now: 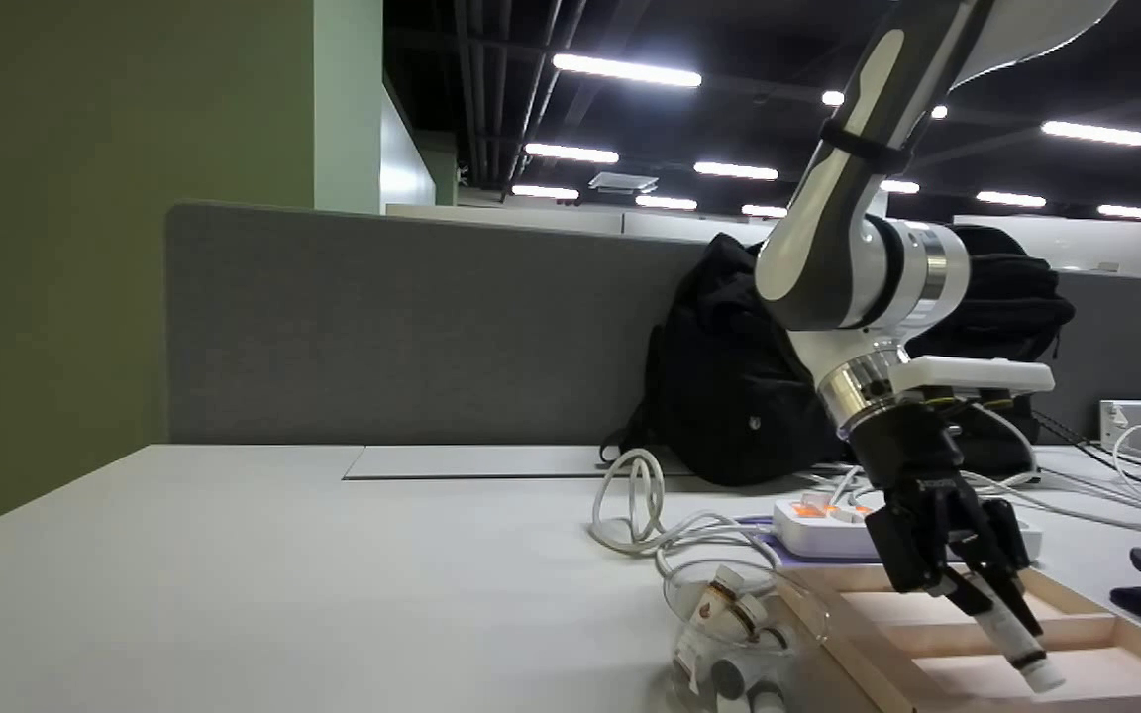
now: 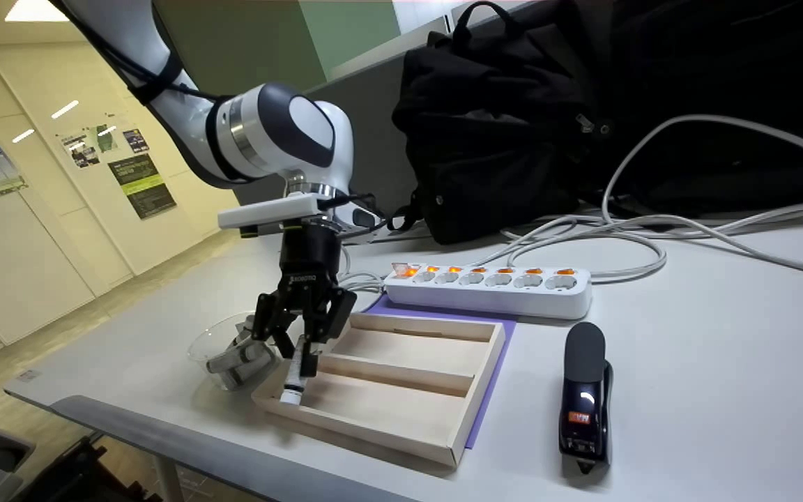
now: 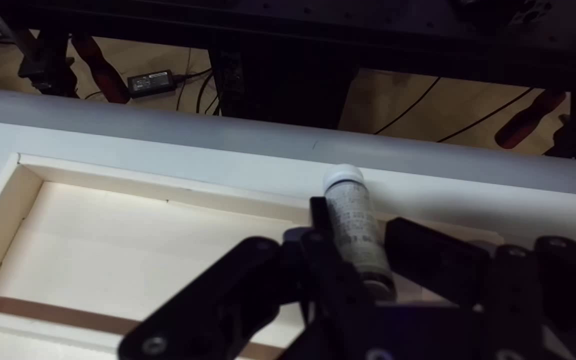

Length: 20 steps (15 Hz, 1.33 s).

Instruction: Pick up one small bottle from the plastic bowl and put it in the wooden tray.

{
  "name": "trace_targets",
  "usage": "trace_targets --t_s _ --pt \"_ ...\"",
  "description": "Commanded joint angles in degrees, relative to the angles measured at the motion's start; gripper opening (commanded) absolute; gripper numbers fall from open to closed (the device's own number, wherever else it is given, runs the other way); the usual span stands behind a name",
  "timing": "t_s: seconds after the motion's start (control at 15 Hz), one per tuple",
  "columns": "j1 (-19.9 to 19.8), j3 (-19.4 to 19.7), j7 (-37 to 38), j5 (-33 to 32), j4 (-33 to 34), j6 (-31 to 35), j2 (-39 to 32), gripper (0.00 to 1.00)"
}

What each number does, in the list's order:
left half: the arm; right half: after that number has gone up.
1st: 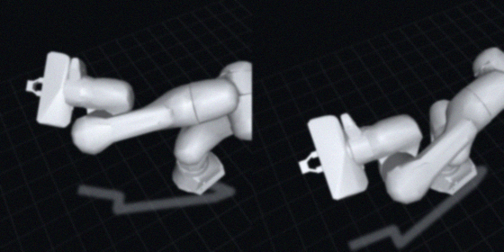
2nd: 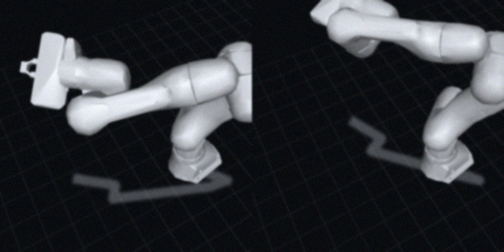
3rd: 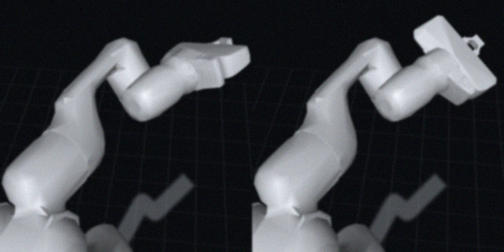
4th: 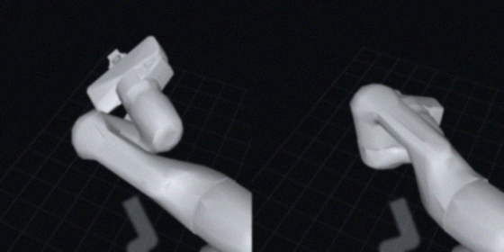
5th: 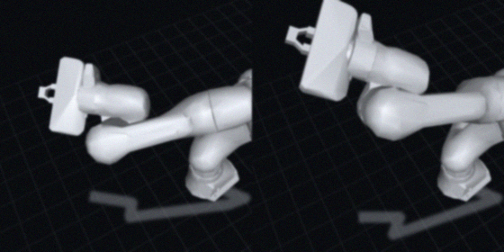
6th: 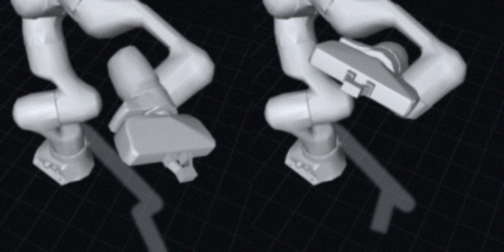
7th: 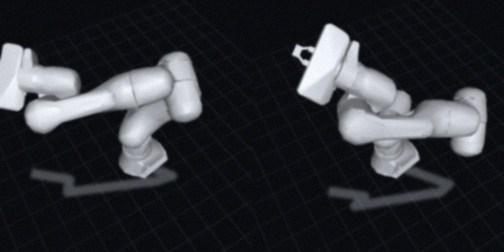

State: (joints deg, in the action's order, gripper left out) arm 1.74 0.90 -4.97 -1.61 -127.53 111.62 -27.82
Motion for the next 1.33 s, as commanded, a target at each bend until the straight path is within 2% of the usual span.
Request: trace_targets --t_s 0.0,0.8,0.87,0.93,1.0,1.27 --pt "-0.36 -0.45 1.35 -0.77 0.20 0.14 -0.34 0.08" --pt "-1.37 -0.77 0.32 0.71 1.51 1.40 -0.57 0.08" --pt "-1.42 -0.85 0.17 0.75 1.57 0.99 -0.60 0.51" --pt "-1.40 -0.88 0.16 0.66 1.55 0.87 -0.60 0.48" --pt "-1.42 -0.96 0.12 0.72 1.64 0.49 -0.66 0.62" --pt "-1.42 -1.12 0.12 0.89 1.41 0.44 -0.05 0.89"
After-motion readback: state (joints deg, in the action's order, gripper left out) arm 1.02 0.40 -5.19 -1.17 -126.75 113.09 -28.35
